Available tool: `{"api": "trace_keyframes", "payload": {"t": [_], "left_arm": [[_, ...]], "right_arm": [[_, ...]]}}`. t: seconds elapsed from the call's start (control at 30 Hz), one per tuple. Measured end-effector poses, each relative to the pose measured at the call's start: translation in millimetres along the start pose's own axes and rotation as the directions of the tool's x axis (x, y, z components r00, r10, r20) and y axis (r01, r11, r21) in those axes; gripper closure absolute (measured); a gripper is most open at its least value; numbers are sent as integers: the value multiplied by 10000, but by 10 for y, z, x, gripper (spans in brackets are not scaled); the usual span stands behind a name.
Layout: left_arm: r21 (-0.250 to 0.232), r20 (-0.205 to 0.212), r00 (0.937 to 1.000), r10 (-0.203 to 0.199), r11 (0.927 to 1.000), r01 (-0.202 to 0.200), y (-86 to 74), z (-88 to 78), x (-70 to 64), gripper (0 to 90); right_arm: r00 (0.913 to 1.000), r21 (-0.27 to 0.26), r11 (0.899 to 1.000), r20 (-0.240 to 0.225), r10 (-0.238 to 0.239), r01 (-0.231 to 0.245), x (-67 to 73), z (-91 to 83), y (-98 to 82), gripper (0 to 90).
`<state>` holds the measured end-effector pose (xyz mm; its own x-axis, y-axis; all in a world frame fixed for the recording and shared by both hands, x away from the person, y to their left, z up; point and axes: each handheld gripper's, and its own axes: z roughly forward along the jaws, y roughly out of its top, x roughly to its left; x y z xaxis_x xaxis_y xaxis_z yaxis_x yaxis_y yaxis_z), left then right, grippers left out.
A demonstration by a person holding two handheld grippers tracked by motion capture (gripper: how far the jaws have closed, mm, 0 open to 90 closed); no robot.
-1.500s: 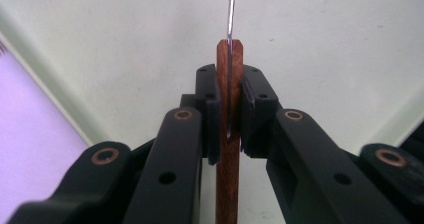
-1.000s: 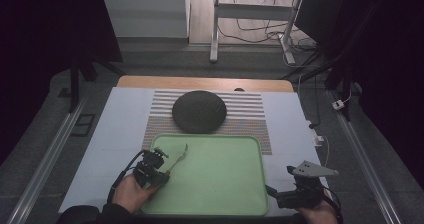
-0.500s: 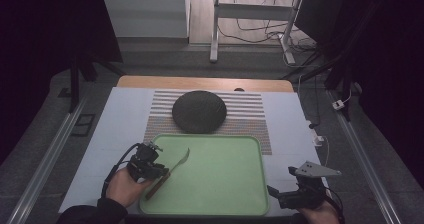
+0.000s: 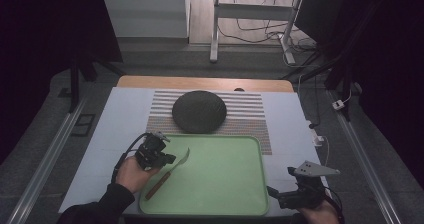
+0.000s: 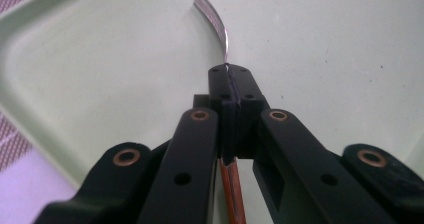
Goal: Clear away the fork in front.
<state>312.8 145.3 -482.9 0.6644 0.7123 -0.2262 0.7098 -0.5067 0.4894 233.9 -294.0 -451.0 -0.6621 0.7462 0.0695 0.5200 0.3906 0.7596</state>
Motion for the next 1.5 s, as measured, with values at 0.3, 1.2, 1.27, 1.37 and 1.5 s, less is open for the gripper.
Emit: {"api": "trace_keyframes", "payload": {"t": [0.3, 1.2, 1.27, 1.37, 1.5], "left_arm": [[-434, 123, 9999, -32, 9991, 37, 169, 132, 150, 884], [70, 583, 9947, 845, 9964, -850, 263, 461, -235, 884], [103, 761, 9921, 993, 9949, -1004, 265, 481, -276, 884], [275, 914, 9894, 1130, 9929, -1159, 254, 564, -338, 884], [291, 579, 9898, 1299, 9908, -1318, 226, 624, -351, 884]], "right_arm": [[10000, 22, 10000, -87, 39, -39, -5, 6, 0, 8], [9997, 292, 9996, -231, 58, -51, -12, 27, 6, 8], [9997, 266, 9996, -215, 102, -96, -13, 29, 6, 8], [9997, 274, 9995, -217, 132, -126, -15, 29, 6, 8], [9997, 284, 9995, -210, 128, -122, -14, 30, 6, 9]]}}
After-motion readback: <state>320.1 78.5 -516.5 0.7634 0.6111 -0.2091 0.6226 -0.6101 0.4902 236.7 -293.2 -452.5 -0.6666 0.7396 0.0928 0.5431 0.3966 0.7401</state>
